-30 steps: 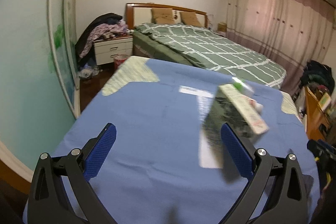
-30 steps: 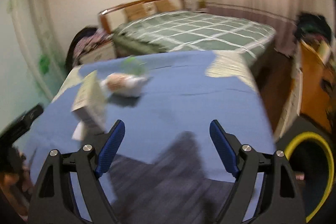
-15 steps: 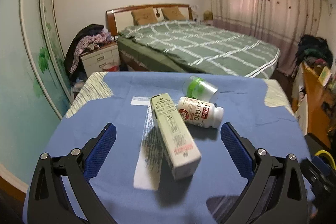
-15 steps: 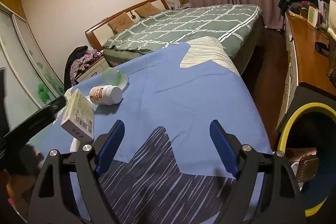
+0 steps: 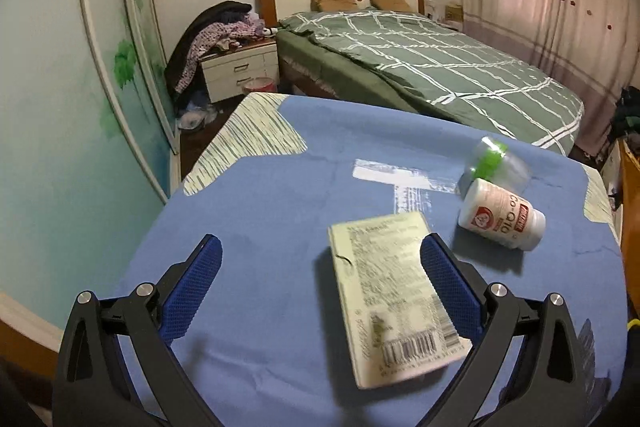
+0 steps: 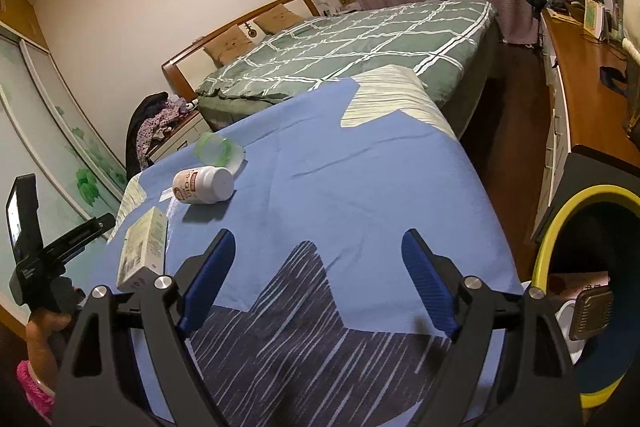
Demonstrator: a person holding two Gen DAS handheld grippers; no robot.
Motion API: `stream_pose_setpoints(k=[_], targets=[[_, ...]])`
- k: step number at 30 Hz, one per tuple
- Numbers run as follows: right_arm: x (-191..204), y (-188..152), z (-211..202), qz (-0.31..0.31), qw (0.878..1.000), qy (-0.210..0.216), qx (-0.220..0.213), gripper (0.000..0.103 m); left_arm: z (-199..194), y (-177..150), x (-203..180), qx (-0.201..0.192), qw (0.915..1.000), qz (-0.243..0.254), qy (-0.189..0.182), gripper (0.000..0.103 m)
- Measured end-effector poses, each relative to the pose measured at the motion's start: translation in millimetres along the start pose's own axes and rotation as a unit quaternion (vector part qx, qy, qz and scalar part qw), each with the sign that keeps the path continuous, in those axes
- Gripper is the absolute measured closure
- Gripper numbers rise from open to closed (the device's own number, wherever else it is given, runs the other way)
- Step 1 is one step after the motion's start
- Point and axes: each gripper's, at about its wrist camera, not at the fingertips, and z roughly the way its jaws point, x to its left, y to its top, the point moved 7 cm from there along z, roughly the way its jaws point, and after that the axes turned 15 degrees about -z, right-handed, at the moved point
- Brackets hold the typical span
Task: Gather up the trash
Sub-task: 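Lower the left tool over the flat patterned box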
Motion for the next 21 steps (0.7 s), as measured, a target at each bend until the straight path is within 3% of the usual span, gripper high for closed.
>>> stream_pose_setpoints(k=[5, 8, 12, 21], targets=[[-1, -3, 4, 0.003, 1.0, -0.001, 0.008, 0.022, 9, -17, -25, 0.032, 0.9993, 0.013, -0.013, 0.005], [-1, -3, 3, 0.005, 1.0, 0.002, 0.006, 0.022, 18, -25, -33, 0.042, 0.9991, 0.01, 0.006, 0.005], [2, -3, 3, 0.002, 1.0, 0.008, 0.007, 0.022, 38, -30, -28, 0.064, 0.9973, -0.013, 0.034, 0.005], [5, -3, 0, 0.002, 1.0, 0.017, 0.007, 0.022, 42, -33, -30, 0.081, 0.996, -0.027, 0.026, 0.004]])
